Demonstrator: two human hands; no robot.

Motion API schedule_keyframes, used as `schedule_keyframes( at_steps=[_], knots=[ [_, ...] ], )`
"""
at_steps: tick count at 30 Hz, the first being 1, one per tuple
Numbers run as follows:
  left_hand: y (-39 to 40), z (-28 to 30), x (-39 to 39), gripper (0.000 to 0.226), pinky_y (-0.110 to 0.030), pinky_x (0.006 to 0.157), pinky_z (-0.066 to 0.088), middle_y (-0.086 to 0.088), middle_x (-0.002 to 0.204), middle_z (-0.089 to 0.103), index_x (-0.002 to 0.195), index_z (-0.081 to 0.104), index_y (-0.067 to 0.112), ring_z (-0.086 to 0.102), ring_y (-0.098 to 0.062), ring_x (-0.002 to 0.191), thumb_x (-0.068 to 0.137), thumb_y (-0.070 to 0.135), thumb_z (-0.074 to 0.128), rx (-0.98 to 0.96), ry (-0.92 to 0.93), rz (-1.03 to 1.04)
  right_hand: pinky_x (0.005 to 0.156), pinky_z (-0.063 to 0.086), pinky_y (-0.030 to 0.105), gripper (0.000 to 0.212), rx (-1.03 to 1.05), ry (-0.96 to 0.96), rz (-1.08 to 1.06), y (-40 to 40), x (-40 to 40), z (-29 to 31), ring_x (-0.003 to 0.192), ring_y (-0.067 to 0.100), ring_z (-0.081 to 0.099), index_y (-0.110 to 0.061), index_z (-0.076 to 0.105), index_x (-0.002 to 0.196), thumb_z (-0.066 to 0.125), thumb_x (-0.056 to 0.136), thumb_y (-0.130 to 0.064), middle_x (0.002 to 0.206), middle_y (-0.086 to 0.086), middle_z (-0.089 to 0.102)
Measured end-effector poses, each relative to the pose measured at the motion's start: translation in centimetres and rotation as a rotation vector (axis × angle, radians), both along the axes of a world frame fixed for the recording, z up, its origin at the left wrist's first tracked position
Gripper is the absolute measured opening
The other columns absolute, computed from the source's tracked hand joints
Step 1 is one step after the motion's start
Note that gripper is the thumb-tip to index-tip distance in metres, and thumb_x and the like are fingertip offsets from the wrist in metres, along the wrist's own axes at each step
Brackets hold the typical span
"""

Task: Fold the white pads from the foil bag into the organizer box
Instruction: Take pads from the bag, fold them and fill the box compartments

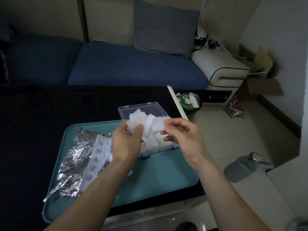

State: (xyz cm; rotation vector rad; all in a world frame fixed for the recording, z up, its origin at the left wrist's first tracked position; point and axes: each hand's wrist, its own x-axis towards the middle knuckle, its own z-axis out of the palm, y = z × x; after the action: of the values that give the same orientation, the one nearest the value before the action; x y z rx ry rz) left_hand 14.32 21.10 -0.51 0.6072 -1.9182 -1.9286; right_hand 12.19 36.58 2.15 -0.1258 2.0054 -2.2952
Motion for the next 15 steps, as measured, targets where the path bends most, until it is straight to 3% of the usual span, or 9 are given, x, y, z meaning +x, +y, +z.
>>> schedule_keyframes(
  at_steps=[4, 9, 15],
  knots=[
    [0.4, -0.1, 0.24, 0.01, -0.013, 0.056, 0.048, 0.004, 0.084, 0.071, 0.1, 0.062, 0.02, 0.066, -0.005, 0.07, 0.093, 0.014, 0.065, -0.063, 0.006, -0.022, 0.064, 0.056, 0.025, 0.008, 0.102, 0.079, 0.066, -0.28, 0.33, 0.03, 0.072, 0.021, 0.071, -0.004, 0.072, 0.093, 0.074, 0.086, 0.001, 0.076, 0.01, 0.073],
    [0.21, -0.03, 0.3, 0.011, -0.007, 0.052, 0.046, 0.01, 0.082, 0.067, 0.101, 0.062, 0.018, 0.063, 0.0, 0.07, 0.092, 0.012, 0.066, -0.044, 0.013, 0.009, 0.062, 0.054, 0.026, 0.033, 0.055, 0.063, -0.002, -0.02, 0.17, 0.6, 0.065, 0.021, 0.069, -0.009, 0.06, 0.115, 0.073, 0.087, 0.001, 0.07, 0.011, 0.071],
    [-0.01, -0.04, 0.27, 0.009, -0.009, 0.053, 0.046, 0.012, 0.077, 0.067, 0.096, 0.064, 0.02, 0.064, 0.003, 0.066, 0.091, 0.013, 0.065, -0.148, 0.024, 0.031, 0.061, 0.051, 0.027, 0.019, 0.053, 0.052, 0.041, -0.04, 0.29, 0.84, 0.06, 0.018, 0.064, -0.008, 0.067, 0.102, 0.073, 0.086, 0.0, 0.067, 0.011, 0.07]
  ],
)
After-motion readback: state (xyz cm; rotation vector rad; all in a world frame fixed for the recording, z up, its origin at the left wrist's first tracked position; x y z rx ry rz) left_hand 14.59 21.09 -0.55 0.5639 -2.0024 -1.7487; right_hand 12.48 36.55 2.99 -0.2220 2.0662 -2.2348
